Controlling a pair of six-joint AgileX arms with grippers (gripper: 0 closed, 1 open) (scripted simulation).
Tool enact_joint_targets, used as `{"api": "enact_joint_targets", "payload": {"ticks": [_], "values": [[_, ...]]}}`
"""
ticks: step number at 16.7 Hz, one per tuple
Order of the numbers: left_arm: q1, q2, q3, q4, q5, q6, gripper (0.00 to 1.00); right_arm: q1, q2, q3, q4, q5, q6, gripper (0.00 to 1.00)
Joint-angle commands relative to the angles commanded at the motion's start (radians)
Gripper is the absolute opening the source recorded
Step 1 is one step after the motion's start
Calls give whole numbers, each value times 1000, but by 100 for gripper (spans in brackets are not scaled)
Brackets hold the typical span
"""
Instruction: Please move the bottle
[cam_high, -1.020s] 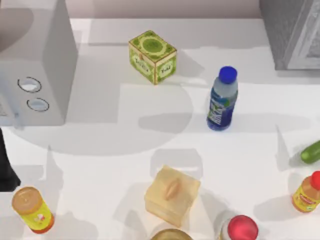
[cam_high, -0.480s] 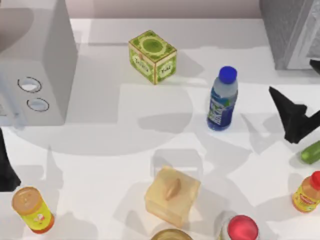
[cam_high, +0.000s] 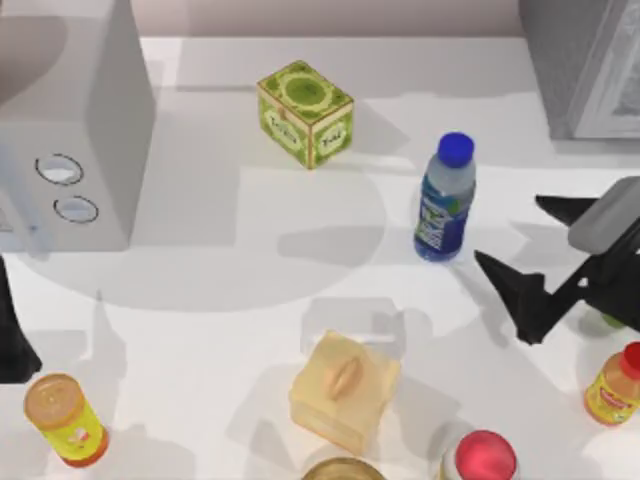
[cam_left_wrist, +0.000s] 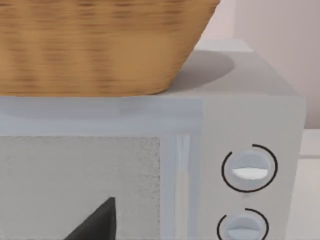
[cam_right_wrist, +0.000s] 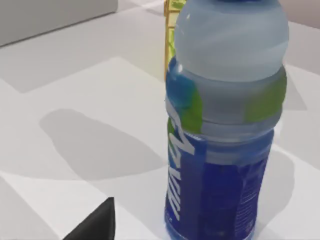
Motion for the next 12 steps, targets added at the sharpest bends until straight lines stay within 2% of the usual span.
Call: {"api": "enact_joint_targets", "payload": {"ticks": [6, 12], "values": [[0, 0, 0, 0, 0, 0, 100, -2, 5, -2, 1, 1, 1, 100], [0, 0, 0, 0, 0, 0, 100, 101, 18, 149, -125, 90, 25, 100]]}}
